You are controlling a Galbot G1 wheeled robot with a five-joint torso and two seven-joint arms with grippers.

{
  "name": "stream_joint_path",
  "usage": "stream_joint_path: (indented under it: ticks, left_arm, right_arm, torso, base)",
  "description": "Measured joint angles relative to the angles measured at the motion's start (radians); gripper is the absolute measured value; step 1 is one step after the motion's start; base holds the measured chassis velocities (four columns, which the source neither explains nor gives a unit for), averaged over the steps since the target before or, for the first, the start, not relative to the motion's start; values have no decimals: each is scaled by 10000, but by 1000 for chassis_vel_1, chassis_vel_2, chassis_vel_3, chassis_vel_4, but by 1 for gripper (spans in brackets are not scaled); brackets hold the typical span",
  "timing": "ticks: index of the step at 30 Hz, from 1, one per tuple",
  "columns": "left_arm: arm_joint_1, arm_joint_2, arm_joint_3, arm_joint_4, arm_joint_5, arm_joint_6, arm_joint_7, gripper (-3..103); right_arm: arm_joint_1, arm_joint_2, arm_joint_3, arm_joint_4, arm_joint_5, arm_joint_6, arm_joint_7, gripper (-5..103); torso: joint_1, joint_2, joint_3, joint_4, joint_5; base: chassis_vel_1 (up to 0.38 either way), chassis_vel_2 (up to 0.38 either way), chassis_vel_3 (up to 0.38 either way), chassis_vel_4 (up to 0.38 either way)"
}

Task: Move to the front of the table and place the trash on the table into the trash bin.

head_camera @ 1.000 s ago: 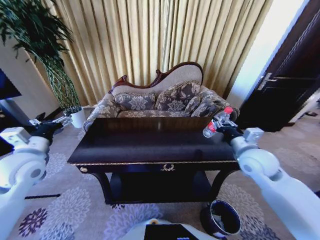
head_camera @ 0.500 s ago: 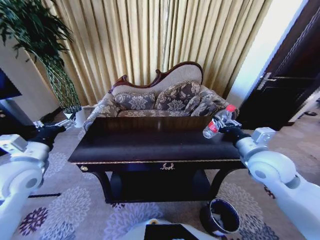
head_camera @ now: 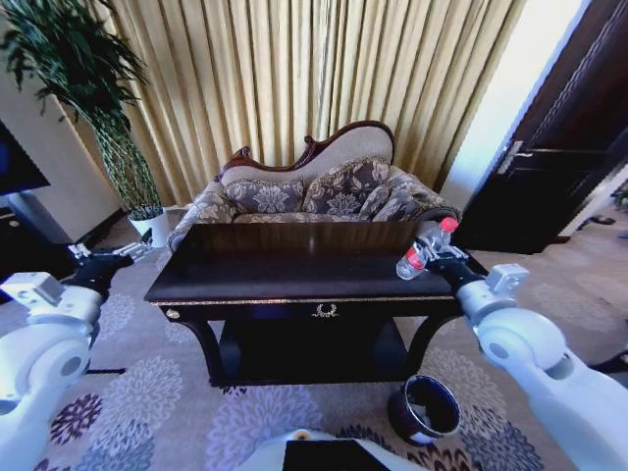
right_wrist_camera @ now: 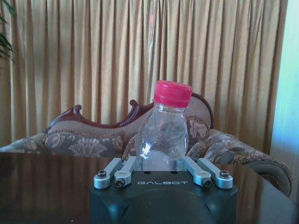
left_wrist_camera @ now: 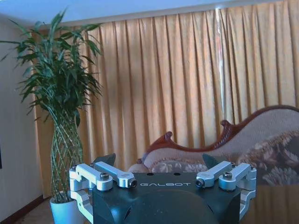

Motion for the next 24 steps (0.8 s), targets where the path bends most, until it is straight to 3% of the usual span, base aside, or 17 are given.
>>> stream_joint_path:
  ticks: [2, 6, 9, 24]
  left_arm:
    - [-82, -459, 368, 86, 755, -89, 107, 100]
    - [-56, -849, 446, -64, 867, -23, 189, 100]
    - [16, -1295, 491, -19, 1173, -144, 593, 100]
    - [-342, -1489, 820, 380, 1310, -250, 819, 100]
  right_arm:
    - [5, 387, -1, -11, -312, 53, -35, 28]
    - [-217, 583, 67, 136, -528, 67, -142, 28]
    - [-529, 942, 113, 162, -969, 183, -265, 28]
    - [-460, 1248, -557, -731, -1763, 401, -510, 28]
  torso:
    - [2, -1, 1, 1, -3]
    - [1, -2, 1, 0, -1]
    - [0, -1, 0, 0, -2]
    - [-2, 1, -1, -1, -1]
  base:
    - [100, -110, -109, 107]
    - [131, -130, -133, 131]
    - [159, -150, -161, 147]
    - [153, -147, -145, 143]
